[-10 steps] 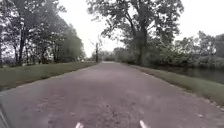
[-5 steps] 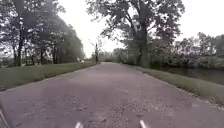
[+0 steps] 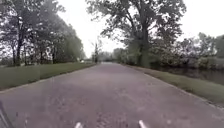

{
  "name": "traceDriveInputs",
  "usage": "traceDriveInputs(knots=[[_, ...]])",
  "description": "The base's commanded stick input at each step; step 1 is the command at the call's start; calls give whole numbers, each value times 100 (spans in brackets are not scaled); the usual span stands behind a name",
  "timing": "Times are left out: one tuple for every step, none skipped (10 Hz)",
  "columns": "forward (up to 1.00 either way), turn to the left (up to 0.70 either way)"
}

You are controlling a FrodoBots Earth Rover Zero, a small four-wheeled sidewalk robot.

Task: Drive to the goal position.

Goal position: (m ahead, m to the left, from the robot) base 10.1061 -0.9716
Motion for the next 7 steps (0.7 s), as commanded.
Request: traceDriveInputs(knots=[[70,0],[70,0],[70,0],[70,0],[70,0],[70,0],[70,0]])
